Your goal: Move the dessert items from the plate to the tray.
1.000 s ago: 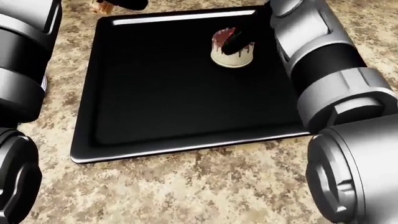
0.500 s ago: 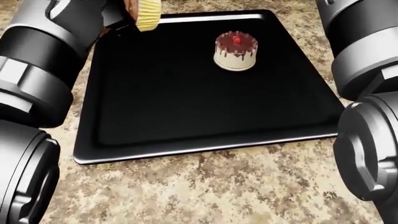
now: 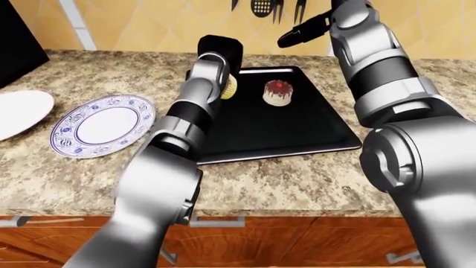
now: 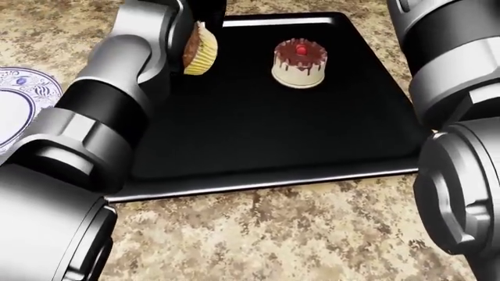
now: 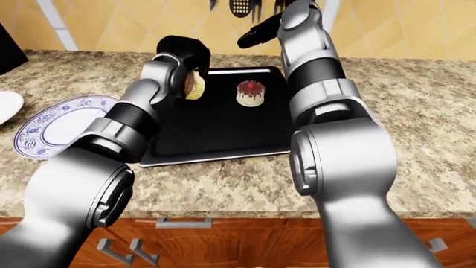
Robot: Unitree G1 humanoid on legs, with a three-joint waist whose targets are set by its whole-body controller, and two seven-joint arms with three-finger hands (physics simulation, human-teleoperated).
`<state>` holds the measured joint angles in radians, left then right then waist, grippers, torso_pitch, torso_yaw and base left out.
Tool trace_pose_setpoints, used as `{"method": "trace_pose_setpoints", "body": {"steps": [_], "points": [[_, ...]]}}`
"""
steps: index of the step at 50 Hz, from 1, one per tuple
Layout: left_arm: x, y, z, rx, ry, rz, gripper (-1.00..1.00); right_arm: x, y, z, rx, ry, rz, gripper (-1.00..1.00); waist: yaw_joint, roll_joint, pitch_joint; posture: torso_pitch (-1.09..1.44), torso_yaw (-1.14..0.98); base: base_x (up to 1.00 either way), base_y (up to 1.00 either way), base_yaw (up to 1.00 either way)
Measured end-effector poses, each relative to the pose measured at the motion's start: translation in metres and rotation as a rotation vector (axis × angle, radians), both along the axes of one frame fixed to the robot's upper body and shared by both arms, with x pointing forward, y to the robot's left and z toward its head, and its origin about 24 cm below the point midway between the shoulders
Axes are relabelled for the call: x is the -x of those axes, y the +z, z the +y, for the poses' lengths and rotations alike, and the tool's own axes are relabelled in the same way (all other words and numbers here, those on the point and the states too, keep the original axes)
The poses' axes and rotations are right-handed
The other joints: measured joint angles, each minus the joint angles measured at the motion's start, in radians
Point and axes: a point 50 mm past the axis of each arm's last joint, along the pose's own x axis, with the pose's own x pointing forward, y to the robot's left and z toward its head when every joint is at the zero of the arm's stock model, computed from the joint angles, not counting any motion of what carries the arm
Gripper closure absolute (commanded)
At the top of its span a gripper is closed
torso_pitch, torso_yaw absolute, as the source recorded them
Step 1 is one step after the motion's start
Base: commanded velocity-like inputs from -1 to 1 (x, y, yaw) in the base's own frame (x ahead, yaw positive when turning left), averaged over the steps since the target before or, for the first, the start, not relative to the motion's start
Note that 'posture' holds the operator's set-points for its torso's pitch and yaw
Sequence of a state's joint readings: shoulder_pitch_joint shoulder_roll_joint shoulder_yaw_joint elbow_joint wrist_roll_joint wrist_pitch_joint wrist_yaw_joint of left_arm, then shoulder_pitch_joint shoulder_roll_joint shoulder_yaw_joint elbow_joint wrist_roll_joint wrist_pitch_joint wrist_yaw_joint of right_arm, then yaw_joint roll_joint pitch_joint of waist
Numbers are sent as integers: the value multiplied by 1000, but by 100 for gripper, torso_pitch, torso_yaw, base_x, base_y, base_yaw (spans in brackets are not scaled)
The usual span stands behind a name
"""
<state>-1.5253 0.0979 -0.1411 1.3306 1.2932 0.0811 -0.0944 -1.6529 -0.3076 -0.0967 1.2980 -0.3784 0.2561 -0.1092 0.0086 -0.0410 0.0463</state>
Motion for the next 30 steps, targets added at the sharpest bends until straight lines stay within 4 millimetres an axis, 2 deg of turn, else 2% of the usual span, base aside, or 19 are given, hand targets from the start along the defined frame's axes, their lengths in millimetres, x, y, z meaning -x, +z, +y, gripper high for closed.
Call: {"method": "trace_pose_setpoints", "body": {"steps": [10, 30], "points": [[2, -15, -11, -82, -49, 18, 100, 0, 2, 2, 10, 8, -12, -100, -1, 1, -1, 0, 0, 0, 0, 0], [3, -30, -15, -178, -66, 42, 100, 0, 2, 4, 18, 16, -11, -100, -1, 2, -3, 0, 0, 0, 0, 0]]}}
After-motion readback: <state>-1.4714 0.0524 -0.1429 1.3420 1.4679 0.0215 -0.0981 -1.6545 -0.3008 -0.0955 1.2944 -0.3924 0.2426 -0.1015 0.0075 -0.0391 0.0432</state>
